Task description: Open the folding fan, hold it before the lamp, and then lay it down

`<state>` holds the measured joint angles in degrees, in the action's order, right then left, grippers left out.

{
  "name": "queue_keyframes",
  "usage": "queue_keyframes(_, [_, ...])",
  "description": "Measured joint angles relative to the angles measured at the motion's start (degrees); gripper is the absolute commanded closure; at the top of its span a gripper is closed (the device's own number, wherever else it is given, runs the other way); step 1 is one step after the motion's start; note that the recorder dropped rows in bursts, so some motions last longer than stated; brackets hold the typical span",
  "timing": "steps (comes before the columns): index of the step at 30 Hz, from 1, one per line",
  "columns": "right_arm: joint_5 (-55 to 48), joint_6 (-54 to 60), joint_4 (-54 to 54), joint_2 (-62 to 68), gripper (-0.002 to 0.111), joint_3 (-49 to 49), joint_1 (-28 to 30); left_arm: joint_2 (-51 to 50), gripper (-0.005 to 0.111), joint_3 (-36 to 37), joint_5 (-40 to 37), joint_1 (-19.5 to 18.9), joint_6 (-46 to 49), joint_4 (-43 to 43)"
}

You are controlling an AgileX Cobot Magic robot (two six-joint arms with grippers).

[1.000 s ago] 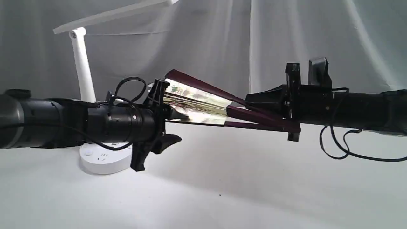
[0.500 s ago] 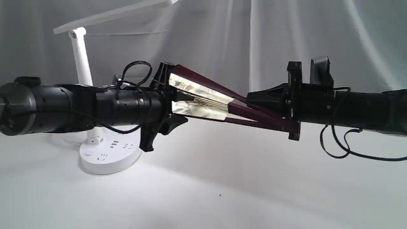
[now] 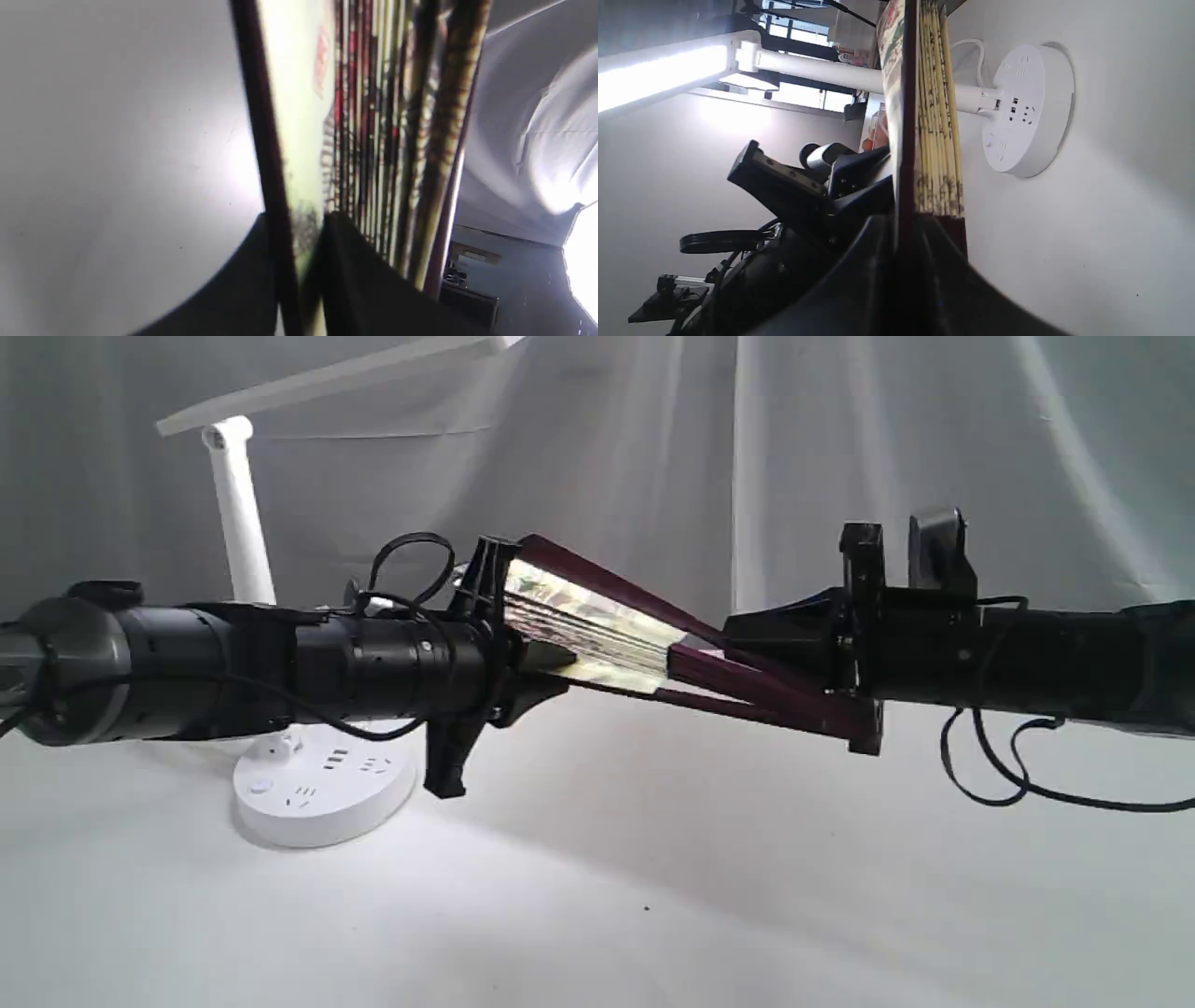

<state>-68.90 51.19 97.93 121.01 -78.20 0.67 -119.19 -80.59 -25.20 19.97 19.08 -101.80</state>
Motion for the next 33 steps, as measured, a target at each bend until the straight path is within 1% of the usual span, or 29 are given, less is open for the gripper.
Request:
queue_keyframes(8, [0.00,-0.22,-0.96,0.00,0.108,0.00,0.00,0.00,0.107,0.00,-1.40,-0.31,3.87,-0.39])
queue_keyframes(20, [-0.11,-0.30,-2.50,0.00,0.108,0.00,0.00,-0.03,0.107,0.00,-3.97,-0.93,6.17,-0.39])
queue_keyframes(33, [-0.58,-0.30,-4.38,0.00,0.108,0.00,0.00,-0.03,0.107,0.00,-6.12,-1.30,11.52,-0.39])
